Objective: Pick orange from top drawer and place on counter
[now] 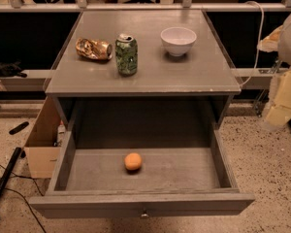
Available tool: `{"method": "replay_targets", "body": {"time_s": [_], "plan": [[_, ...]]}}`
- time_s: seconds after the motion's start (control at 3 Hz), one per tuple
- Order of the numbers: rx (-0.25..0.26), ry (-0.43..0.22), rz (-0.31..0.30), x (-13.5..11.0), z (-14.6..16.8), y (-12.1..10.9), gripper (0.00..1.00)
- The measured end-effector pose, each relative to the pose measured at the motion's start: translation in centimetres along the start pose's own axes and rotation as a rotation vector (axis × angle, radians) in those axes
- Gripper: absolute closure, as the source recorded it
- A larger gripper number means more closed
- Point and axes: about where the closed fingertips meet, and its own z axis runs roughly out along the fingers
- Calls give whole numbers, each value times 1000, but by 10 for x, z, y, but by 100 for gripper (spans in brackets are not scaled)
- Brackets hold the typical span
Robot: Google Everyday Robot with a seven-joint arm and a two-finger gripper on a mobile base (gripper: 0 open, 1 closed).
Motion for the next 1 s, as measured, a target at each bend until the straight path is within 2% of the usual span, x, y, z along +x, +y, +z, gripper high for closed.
{"method": "replay_targets", "body": {"time_s": [0.33, 0.67, 1.0], "plan": [[14, -4, 4, 1, -1, 0, 0], [12, -55, 40, 10, 10, 14, 0], [-2, -167, 104, 16, 34, 40, 0]]}}
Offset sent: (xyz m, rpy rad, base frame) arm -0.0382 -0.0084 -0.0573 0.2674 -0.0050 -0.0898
